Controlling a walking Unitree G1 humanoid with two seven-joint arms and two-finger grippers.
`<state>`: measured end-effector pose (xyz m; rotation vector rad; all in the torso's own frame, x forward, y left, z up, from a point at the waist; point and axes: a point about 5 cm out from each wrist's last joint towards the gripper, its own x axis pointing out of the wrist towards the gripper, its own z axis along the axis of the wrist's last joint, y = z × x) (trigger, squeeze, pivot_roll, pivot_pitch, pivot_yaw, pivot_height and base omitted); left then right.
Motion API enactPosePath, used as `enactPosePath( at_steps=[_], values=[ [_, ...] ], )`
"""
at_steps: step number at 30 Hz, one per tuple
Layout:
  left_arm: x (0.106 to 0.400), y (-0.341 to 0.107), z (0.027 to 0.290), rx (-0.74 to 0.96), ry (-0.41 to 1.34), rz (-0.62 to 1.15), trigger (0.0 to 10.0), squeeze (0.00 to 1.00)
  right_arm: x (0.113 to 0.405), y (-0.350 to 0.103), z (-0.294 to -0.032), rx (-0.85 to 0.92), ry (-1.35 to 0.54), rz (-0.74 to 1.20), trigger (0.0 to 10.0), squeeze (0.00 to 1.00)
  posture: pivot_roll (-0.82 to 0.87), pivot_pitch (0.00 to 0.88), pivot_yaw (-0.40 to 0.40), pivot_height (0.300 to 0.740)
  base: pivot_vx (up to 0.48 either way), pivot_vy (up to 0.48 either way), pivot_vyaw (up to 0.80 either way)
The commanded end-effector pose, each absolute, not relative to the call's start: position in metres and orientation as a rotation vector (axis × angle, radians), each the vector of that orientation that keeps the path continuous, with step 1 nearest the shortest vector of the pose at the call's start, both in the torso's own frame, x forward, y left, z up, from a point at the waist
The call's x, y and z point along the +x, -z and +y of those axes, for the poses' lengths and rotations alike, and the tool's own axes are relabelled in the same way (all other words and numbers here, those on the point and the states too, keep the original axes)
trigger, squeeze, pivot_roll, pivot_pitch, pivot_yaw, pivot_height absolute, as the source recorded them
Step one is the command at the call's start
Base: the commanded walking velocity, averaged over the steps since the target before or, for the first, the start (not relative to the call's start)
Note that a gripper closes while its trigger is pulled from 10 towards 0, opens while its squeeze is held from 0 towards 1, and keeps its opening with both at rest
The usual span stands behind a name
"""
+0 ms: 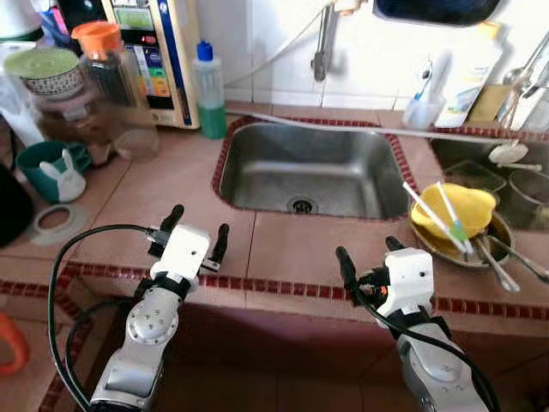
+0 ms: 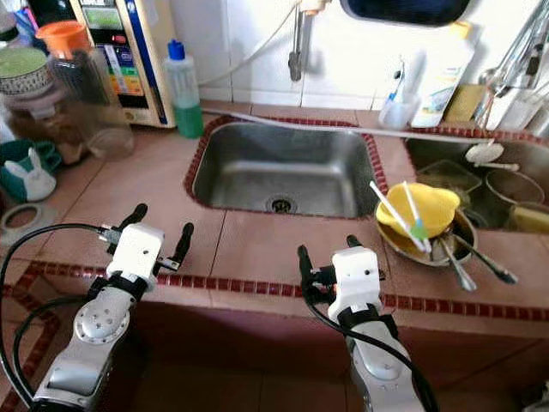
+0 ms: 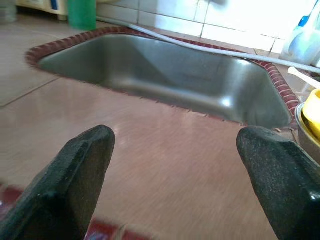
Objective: Kitchen organization
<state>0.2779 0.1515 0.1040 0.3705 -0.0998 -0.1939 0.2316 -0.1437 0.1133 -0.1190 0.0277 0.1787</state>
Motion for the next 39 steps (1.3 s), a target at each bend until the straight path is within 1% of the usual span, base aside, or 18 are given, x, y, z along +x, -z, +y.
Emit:
enactPosePath(
  at_steps=[1,21,24,36,39],
  values=[
    [0.2781,-0.1066,0.1535,0.367,0.187,-0.106,10.0,0.0,0.231,-0.113,-0.1445,-0.122,-0.177,0.027,10.0,0.0,0.12,0.0,-0.008,0.74,-0.259,0.0,0.0],
    [0.2781,-0.1069,0.1536,0.37,0.187,-0.105,10.0,0.0,0.231,-0.113,-0.1445,-0.122,-0.178,0.026,10.0,0.0,0.12,0.0,-0.01,0.74,-0.259,0.0,0.0],
    [0.2792,-0.1077,0.1528,0.397,0.198,-0.109,10.0,0.0,0.2335,-0.1135,-0.1439,-0.119,-0.174,0.022,10.0,0.0,0.12,0.0,-0.005,0.74,0.0,0.0,0.0],
    [0.2797,-0.1046,0.1534,0.403,0.198,-0.098,10.0,0.0,0.2341,-0.1126,-0.1442,-0.118,-0.172,0.024,10.0,0.0,0.12,0.0,-0.006,0.74,0.0,0.0,0.0],
    [0.2808,-0.0989,0.1538,0.362,0.214,-0.06,10.0,0.0,0.2353,-0.1115,-0.1447,-0.12,-0.168,0.026,10.0,0.0,0.12,0.0,-0.007,0.74,0.0,0.0,0.0]
  ],
)
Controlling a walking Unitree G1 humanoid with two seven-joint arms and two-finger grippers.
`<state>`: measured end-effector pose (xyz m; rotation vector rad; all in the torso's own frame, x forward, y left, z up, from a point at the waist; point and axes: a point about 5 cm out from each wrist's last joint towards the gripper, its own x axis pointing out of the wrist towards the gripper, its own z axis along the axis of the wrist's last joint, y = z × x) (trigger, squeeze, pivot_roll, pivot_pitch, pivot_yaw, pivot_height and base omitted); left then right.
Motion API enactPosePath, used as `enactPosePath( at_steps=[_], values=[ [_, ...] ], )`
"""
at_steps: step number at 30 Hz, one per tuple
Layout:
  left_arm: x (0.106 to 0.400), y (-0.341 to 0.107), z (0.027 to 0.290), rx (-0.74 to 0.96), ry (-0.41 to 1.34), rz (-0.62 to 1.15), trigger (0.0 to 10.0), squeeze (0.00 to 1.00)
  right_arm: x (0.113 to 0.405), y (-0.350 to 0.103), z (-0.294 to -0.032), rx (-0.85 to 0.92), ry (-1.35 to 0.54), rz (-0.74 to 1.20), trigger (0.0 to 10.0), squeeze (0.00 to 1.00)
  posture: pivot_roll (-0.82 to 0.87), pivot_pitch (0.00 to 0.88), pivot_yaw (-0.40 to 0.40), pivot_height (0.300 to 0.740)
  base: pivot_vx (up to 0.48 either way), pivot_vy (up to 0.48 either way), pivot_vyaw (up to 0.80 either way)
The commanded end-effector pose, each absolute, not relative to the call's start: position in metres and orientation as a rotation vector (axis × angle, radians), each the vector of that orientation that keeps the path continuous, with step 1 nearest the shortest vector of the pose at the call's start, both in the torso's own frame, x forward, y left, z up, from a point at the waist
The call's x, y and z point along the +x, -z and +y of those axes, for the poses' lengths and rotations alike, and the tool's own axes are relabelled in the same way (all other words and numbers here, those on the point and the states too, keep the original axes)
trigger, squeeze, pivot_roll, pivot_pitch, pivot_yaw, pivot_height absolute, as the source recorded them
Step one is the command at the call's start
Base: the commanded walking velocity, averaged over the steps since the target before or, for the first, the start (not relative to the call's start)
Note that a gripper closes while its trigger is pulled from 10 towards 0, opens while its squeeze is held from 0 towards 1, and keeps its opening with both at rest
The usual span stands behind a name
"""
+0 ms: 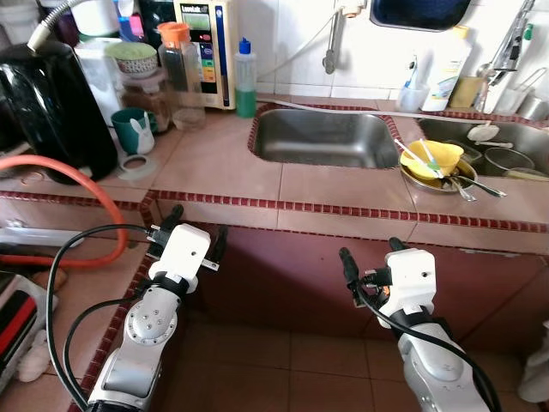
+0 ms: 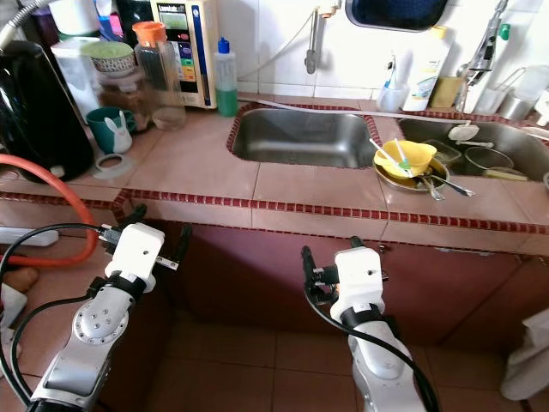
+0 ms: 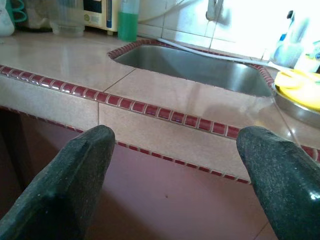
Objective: Kitchen organization
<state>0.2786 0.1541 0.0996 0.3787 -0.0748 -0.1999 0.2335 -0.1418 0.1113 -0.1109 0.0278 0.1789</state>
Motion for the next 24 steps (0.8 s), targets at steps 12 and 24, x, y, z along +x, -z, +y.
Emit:
enactPosePath(
  at_steps=[12,24],
  values=[
    [0.299,-0.097,0.139,0.23,0.255,-0.016,10.0,0.0,0.242,-0.114,-0.145,-0.115,-0.159,0.017,10.0,0.0,0.11,0.0,-0.007,0.74,0.0,0.0,0.0],
    [0.309,-0.1,0.127,0.187,0.286,-0.028,10.0,0.0,0.243,-0.116,-0.148,-0.109,-0.152,0.03,10.0,0.0,0.09,0.0,-0.016,0.74,0.0,0.0,-0.1]
  ],
)
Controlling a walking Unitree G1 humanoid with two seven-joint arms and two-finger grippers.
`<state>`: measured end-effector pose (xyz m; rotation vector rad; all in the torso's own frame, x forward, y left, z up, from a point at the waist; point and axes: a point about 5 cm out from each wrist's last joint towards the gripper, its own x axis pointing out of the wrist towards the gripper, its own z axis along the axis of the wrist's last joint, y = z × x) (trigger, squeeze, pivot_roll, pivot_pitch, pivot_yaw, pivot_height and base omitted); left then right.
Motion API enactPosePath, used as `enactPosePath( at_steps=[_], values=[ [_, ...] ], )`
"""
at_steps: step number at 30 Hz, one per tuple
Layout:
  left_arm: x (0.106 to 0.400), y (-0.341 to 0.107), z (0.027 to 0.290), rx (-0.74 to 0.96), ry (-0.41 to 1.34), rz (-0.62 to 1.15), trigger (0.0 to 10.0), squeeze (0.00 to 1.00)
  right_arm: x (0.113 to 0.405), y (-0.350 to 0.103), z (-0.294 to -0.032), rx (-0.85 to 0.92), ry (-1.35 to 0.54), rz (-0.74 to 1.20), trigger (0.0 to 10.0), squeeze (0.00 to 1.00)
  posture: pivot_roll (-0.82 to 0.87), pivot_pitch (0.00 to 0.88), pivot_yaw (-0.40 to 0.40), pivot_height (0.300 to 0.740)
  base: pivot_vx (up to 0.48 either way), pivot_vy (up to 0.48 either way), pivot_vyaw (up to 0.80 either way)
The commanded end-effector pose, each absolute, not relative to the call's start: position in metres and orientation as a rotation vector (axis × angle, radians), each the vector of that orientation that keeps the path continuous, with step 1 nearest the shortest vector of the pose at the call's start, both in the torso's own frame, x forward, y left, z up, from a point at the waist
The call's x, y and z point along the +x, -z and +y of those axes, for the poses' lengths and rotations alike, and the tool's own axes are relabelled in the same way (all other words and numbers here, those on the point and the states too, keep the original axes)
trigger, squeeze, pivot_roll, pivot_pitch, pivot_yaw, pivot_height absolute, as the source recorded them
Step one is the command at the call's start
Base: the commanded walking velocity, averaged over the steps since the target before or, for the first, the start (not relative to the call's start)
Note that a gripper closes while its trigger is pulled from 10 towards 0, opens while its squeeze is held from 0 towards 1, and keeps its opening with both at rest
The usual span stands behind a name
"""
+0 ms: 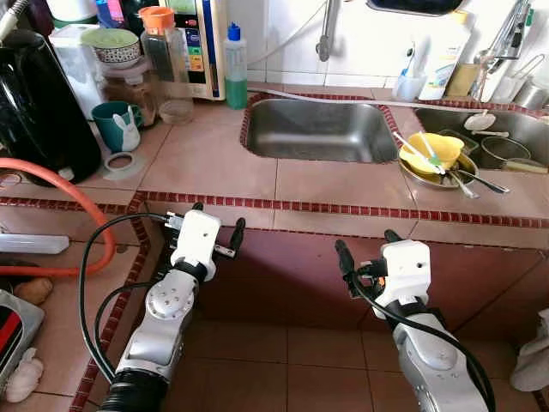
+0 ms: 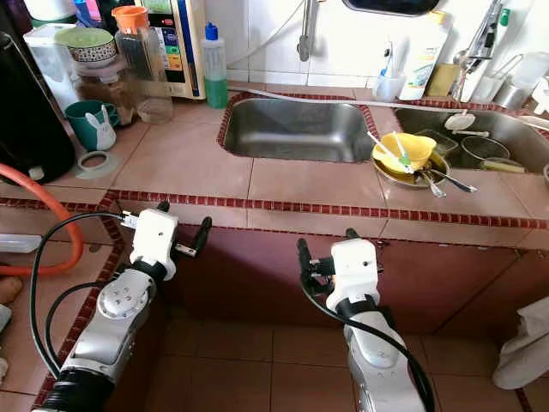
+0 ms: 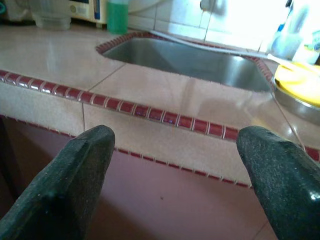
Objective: Kitchen organization
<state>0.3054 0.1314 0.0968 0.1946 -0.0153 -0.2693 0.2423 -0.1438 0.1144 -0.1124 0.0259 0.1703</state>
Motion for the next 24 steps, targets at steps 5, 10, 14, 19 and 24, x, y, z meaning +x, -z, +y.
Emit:
enactPosePath(
  at_steps=[5,10,14,19,24],
  values=[
    [0.307,-0.0988,0.1228,0.168,0.306,-0.026,10.0,0.0,0.2429,-0.114,-0.1482,-0.104,-0.15,0.038,10.0,0.0,0.09,0.0,-0.016,0.74,0.0,0.0,-0.76],
    [0.3044,-0.099,0.1229,0.157,0.31,-0.034,10.0,0.0,0.2437,-0.1149,-0.1474,-0.102,-0.146,0.031,10.0,0.0,0.09,0.0,-0.012,0.74,0.0,0.0,-0.75],
    [0.3043,-0.1014,0.1241,0.167,0.313,-0.043,10.0,0.0,0.2446,-0.1161,-0.1461,-0.113,-0.148,0.02,10.0,0.0,0.1,0.0,-0.008,0.74,0.0,0.0,0.0],
    [0.3063,-0.1053,0.1228,0.164,0.317,-0.05,10.0,0.0,0.2467,-0.1177,-0.1449,-0.113,-0.146,0.014,10.0,0.0,0.1,0.0,-0.003,0.74,0.0,0.0,0.0],
    [0.3069,-0.106,0.1226,0.167,0.329,-0.051,10.0,0.0,0.2485,-0.1189,-0.1428,-0.11,-0.142,0.007,10.0,0.0,0.11,0.0,0.013,0.74,0.0,0.0,0.0]
  ],
)
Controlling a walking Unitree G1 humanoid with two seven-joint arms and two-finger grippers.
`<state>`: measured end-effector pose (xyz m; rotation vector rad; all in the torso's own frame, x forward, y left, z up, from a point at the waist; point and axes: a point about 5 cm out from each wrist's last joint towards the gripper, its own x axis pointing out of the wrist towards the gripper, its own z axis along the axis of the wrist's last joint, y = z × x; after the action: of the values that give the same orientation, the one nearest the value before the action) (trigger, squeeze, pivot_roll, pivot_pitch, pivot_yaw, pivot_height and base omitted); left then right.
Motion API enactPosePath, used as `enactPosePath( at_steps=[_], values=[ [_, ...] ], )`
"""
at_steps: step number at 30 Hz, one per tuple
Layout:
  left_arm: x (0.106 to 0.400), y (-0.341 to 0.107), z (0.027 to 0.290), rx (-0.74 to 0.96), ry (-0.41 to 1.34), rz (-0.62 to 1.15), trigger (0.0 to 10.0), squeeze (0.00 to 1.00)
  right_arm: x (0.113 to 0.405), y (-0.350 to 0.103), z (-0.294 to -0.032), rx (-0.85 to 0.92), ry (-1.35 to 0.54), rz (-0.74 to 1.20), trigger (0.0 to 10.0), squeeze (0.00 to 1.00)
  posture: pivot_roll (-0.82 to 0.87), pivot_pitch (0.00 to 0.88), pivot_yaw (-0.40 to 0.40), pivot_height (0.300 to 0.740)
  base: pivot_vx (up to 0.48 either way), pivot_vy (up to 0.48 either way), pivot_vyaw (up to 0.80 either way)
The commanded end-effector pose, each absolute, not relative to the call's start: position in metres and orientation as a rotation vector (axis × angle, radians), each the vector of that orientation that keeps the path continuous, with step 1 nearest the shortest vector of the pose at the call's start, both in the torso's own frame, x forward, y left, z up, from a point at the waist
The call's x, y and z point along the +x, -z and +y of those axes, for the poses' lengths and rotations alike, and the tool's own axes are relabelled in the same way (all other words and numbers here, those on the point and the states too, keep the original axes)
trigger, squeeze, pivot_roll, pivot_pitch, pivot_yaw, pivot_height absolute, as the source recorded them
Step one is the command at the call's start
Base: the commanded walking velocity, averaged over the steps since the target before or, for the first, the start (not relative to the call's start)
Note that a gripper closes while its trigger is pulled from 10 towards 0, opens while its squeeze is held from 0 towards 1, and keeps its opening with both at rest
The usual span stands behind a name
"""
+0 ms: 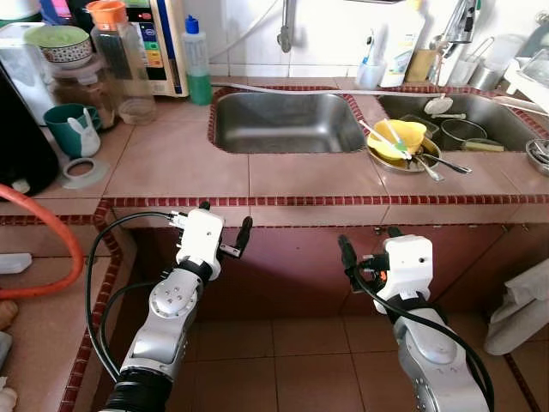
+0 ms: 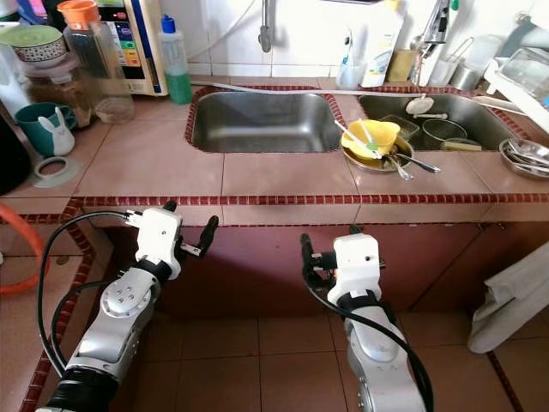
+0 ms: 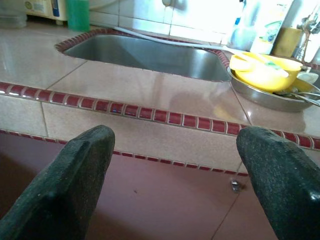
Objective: Kitchen organization
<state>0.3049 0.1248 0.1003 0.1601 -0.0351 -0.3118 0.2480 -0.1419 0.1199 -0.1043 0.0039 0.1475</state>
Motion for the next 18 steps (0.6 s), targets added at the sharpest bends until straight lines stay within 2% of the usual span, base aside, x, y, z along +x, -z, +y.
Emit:
enactPosePath(
  at_steps=[1,18],
  values=[
    [0.3058,-0.1071,0.1227,0.166,0.328,-0.055,10.0,0.0,0.2466,-0.1183,-0.1443,-0.106,-0.135,0.009,10.0,0.0,0.11,0.0,0.004,0.74,0.0,0.0,0.0],
    [0.304,-0.1129,0.115,0.128,0.367,-0.068,10.0,0.0,0.2409,-0.1184,-0.1466,-0.118,-0.131,0.015,10.0,0.0,0.09,0.0,-0.001,0.74,0.0,0.0,0.0]
  ],
)
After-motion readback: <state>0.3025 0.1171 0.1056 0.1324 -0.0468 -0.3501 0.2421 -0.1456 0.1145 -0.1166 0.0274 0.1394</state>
